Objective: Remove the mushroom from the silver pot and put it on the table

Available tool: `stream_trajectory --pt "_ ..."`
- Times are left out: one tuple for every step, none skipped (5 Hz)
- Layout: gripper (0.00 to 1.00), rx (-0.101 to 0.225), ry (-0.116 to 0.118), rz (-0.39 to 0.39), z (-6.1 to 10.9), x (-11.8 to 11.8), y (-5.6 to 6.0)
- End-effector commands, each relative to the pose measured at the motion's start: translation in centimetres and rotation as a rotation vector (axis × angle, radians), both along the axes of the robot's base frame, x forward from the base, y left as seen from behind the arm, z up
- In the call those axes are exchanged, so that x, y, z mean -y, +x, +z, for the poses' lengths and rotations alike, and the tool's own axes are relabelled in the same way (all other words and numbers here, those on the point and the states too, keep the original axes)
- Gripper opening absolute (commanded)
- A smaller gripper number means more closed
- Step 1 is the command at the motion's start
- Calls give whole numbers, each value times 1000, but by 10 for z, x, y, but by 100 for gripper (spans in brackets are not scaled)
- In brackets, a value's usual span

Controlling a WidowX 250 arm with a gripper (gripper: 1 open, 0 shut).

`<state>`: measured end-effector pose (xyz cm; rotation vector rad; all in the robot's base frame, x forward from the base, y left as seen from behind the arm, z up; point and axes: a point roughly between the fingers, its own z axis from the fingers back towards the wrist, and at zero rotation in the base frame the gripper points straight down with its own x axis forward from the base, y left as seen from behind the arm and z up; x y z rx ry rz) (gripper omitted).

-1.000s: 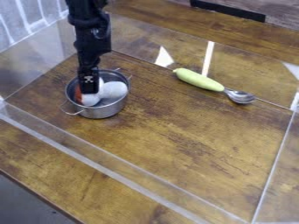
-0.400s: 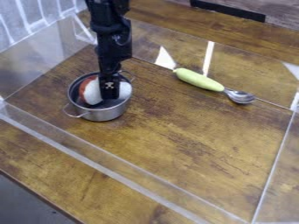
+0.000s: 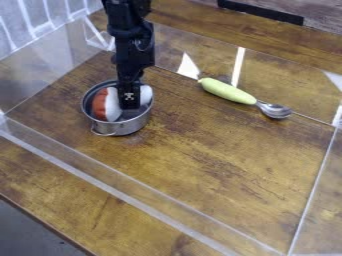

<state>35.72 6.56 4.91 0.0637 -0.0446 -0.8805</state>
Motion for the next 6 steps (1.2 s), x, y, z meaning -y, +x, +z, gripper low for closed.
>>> stream_trajectory --pt "0 69 37 -10 37 11 8" --pt "0 107 80 -44 69 36 12" --pt "0 153 94 -145 89 88 25" --pt "0 201 85 -217 94 138 29" --pt "0 243 58 -265 93 185 28" --pt "0 263 4 -303 74 210 30"
